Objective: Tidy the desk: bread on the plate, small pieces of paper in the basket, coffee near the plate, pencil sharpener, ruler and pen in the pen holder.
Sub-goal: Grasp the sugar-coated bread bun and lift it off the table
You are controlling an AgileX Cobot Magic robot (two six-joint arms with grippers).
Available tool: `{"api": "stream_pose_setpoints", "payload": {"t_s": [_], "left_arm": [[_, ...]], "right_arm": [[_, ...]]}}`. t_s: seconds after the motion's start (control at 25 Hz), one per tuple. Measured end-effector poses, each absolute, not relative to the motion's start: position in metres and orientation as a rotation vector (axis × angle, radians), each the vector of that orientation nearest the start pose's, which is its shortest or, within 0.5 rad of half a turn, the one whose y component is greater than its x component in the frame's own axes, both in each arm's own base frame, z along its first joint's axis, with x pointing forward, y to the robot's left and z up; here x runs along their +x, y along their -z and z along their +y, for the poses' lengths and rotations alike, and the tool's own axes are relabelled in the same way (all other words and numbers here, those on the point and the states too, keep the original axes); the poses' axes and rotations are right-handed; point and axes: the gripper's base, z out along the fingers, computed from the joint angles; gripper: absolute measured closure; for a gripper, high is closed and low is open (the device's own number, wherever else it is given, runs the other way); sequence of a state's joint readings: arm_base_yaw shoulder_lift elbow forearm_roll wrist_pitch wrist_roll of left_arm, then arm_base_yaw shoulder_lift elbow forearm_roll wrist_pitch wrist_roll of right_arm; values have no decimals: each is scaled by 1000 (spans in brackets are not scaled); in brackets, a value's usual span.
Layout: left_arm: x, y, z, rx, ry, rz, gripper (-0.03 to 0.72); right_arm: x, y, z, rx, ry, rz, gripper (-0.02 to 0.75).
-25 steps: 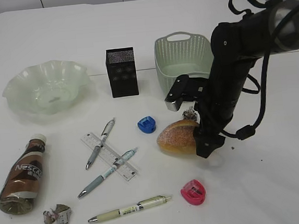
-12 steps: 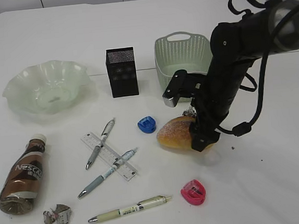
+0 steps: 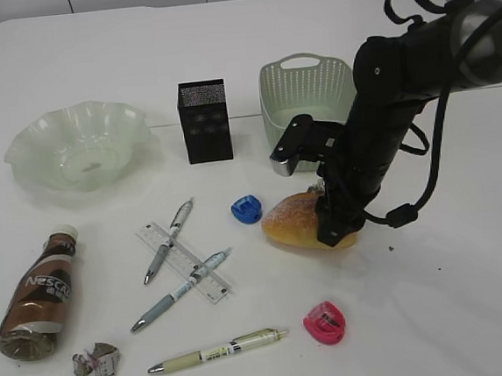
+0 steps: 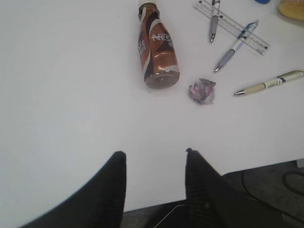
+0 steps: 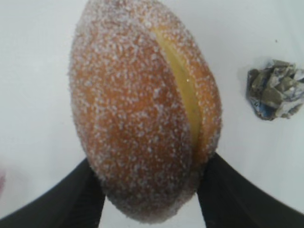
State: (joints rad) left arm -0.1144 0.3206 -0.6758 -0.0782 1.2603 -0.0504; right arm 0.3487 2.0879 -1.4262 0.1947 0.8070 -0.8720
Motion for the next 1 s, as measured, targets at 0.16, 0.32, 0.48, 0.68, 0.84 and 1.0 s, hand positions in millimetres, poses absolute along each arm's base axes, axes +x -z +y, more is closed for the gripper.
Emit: {"api": "stream_pose_setpoints", "payload": {"t_s": [0.16, 0.32, 0.48, 0.68, 0.84, 1.0], "left_arm": [[22, -310, -10, 83, 180, 2391, 381], [22, -310, -10, 83, 180, 2391, 381], [22, -310, -10, 83, 183, 2391, 381], [22, -310, -10, 84, 191, 2391, 381], [22, -310, -11, 84, 195, 2391, 381], [22, -310, -12, 86, 220, 2391, 381]], "right_arm": [[384, -143, 153, -1521, -150, 2487, 455], [384, -143, 155, -1504, -171, 2495, 497], [380, -143, 155, -1470, -207, 2554, 502], [375, -154, 156, -1386, -305, 2719, 503], [379, -173, 161, -1190, -377, 2839, 504], [379, -186, 168, -1082, -495, 2903, 509]]}}
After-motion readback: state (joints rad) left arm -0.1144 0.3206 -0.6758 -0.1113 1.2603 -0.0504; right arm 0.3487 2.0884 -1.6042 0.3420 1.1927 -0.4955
